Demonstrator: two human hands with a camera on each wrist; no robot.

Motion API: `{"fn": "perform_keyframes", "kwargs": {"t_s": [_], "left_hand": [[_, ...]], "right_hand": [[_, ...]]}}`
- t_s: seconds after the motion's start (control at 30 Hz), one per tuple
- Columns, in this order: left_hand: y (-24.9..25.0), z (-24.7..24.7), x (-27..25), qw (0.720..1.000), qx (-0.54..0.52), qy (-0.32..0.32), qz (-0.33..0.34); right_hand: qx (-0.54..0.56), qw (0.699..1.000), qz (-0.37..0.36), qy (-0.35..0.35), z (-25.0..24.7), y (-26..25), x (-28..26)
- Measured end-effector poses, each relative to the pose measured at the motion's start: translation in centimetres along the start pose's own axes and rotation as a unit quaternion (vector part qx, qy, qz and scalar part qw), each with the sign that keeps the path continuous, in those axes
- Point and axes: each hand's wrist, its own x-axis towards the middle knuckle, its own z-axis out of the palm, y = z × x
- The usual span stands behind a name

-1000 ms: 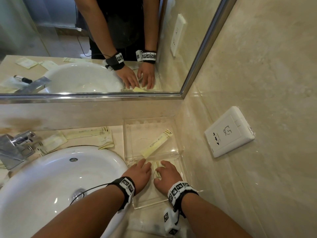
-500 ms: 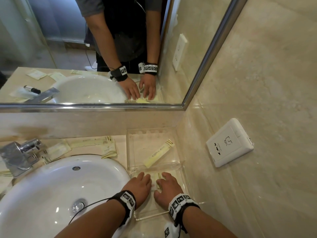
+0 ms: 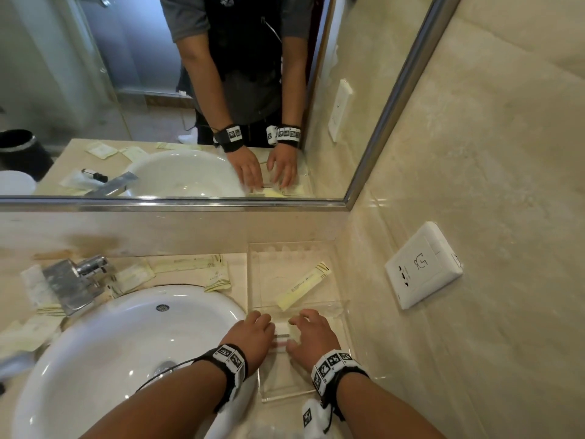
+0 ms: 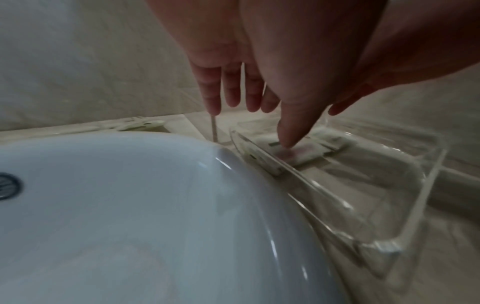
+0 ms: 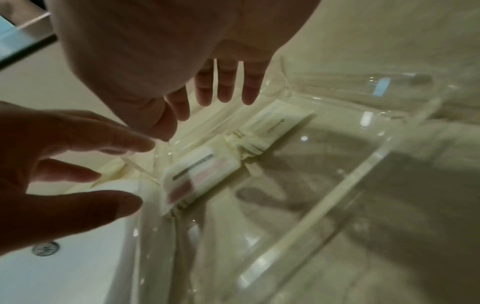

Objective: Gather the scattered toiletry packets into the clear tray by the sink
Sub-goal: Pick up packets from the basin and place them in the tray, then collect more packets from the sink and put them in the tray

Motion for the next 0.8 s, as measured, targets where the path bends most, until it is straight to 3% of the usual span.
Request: {"fn": "perform_keyframes", "kwargs": {"t_s": [0.2, 0.47, 0.8], "left_hand": [[-3.4, -3.6, -3.5, 0.995, -0.026, 0.013, -0.096], [-10.2, -4.2, -9.5, 0.972, -0.073, 0.027, -0.222], [-17.5, -3.3, -11.3, 0.937, -0.148, 0.022, -0.315]], "right_hand": [[0.014, 0.997, -0.071, 0.038, -1.4, -5.2, 1.4], [0.007, 0.990, -0.138, 0.010, 0.8, -13.9, 3.1], [-0.054, 0.992, -0.078, -0.084, 3.1, -19.5, 5.2]]}}
